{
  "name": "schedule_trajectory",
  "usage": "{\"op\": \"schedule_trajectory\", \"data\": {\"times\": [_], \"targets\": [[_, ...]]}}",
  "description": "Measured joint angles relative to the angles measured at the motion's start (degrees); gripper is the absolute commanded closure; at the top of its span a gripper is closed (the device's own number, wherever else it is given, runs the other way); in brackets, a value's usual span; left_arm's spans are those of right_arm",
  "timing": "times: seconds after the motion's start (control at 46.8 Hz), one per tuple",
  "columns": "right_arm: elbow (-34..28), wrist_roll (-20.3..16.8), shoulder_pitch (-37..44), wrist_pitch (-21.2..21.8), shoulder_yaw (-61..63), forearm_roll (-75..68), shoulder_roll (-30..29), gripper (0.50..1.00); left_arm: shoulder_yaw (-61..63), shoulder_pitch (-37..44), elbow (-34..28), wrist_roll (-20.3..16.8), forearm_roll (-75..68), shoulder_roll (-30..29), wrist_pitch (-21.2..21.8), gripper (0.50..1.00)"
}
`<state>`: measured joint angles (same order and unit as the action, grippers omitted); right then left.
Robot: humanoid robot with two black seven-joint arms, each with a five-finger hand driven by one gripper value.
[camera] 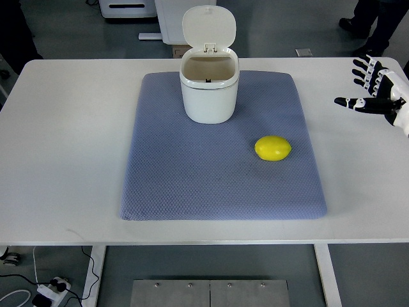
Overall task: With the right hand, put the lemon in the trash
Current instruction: 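Move the right hand from rest toward the yellow lemon on the mat, then lower the open right hand beside the lemon, fingers around it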
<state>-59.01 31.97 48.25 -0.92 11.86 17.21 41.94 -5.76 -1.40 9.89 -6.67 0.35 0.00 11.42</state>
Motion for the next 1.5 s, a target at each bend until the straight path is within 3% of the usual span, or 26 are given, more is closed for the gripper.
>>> {"op": "schedule_trajectory", "data": {"times": [0.192,0.491,0.705,0.983,1.239,1.495], "targets": [[-7.4,2.84,-1.31,-1.57,-4.67,5.91,5.42,0.5,0.02,-0.02,-0.02,-0.01,0.0,0.0,0.0,0.5],[-14.46,3.06,-1.21,-14.11,-14.63,13.83,5.65,0.5,0.05,-0.01,-0.05,0.0,0.0,0.0,0.0,0.5],[-14.71,3.04,-0.02,-17.08,-16.27,14.17,3.79,0.5,0.04,-0.01,-0.05,0.0,0.0,0.0,0.0,0.5],[-14.78,3.02,6.21,-17.84,-22.02,14.35,0.41,0.532,0.04,-0.01,-0.04,0.0,0.0,0.0,0.0,0.5],[-14.09,3.02,10.38,-22.04,-28.72,14.52,-4.62,0.565,0.04,-0.01,-0.03,0.0,0.0,0.0,0.0,0.5],[-10.41,3.02,11.6,-22.54,-31.42,14.27,-7.83,0.588,0.04,-0.01,-0.04,0.0,0.0,0.0,0.0,0.5]]}}
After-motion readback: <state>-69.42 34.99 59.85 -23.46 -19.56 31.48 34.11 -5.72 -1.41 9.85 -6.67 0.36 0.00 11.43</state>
